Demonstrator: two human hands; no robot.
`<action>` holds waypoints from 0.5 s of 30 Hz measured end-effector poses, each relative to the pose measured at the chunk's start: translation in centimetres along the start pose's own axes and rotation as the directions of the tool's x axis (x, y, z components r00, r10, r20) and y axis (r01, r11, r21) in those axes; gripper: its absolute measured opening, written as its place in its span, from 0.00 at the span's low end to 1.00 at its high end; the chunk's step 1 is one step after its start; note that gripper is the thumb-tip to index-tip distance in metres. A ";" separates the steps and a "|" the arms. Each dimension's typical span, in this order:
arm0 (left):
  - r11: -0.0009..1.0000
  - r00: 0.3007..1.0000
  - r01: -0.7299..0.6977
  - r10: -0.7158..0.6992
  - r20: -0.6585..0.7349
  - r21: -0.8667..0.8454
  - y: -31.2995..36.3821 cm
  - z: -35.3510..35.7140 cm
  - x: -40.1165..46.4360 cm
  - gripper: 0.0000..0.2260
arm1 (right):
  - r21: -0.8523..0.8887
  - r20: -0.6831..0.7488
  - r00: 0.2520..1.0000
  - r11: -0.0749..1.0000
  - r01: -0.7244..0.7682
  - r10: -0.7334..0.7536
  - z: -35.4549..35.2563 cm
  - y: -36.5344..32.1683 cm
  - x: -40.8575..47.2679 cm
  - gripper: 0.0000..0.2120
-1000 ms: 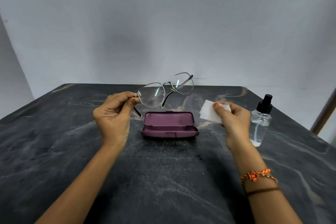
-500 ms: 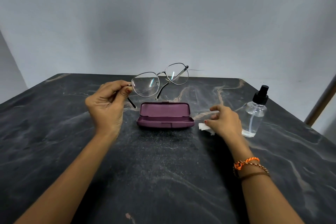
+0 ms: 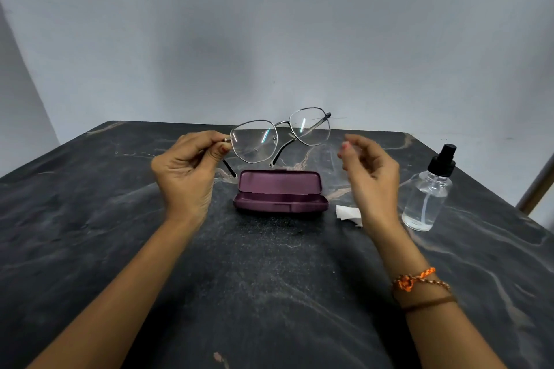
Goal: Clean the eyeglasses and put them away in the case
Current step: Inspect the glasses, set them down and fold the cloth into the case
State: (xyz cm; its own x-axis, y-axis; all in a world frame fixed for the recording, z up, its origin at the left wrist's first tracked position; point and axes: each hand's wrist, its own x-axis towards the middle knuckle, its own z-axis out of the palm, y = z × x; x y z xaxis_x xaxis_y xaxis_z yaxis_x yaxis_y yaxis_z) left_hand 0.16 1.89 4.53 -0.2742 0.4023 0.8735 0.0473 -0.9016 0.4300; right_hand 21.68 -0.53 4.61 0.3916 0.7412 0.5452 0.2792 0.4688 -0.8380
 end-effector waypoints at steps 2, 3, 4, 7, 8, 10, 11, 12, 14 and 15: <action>1.000 1.000 0.003 -0.003 0.024 0.001 0.3 0.1 0.0 0.09 | 0.322 0.075 0.982 0.928 -0.189 0.174 0.1 -0.8 0.0 0.04; 1.000 0.999 -0.005 0.005 0.036 0.013 0.5 0.2 -0.1 0.08 | 0.378 0.108 0.972 0.896 -0.233 0.208 0.0 -1.0 0.1 0.05; 0.999 0.998 -0.027 0.026 0.050 0.038 0.6 0.2 -0.1 0.08 | 0.409 0.128 0.967 0.877 -0.253 0.219 0.0 -1.1 0.2 0.07; 0.980 0.981 -0.152 0.135 0.138 0.125 0.9 0.3 -0.2 0.06 | 0.503 0.132 0.967 0.826 -0.254 0.217 0.2 -1.5 0.1 0.14; 0.971 0.972 -0.193 0.169 0.164 0.144 1.0 0.3 -0.2 0.05 | 0.529 0.129 0.968 0.811 -0.250 0.214 0.3 -1.6 0.1 0.15; 0.949 0.954 -0.261 0.226 0.196 0.177 1.1 0.1 -0.3 0.04 | 0.555 0.137 0.970 0.795 -0.245 0.203 0.3 -1.7 0.0 0.15; 0.941 0.949 -0.279 0.241 0.203 0.189 1.1 0.1 -0.3 0.05 | 0.559 0.144 0.970 0.793 -0.243 0.196 0.4 -1.8 0.0 0.15; 0.940 0.947 -0.284 0.244 0.209 0.191 1.1 0.0 -0.3 0.06 | 0.561 0.148 0.970 0.792 -0.242 0.192 0.4 -1.8 -0.1 0.14; 0.939 0.943 -0.287 0.243 0.226 0.188 1.1 -0.1 -0.1 0.06 | 0.563 0.150 0.970 0.790 -0.242 0.190 0.4 -1.8 -0.1 0.14; 0.937 0.940 -0.292 0.243 0.238 0.195 1.1 -0.2 -0.1 0.06 | 0.567 0.150 0.969 0.786 -0.248 0.198 0.4 -1.7 -0.1 0.13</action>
State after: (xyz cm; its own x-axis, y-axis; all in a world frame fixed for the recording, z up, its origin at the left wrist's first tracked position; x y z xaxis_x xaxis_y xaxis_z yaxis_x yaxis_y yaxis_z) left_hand 0.09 0.83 4.86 -0.0173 0.1969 0.9803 0.3113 -0.9306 0.1925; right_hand 20.80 -1.18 6.02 0.3035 0.8827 0.3588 -0.3747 0.4568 -0.8068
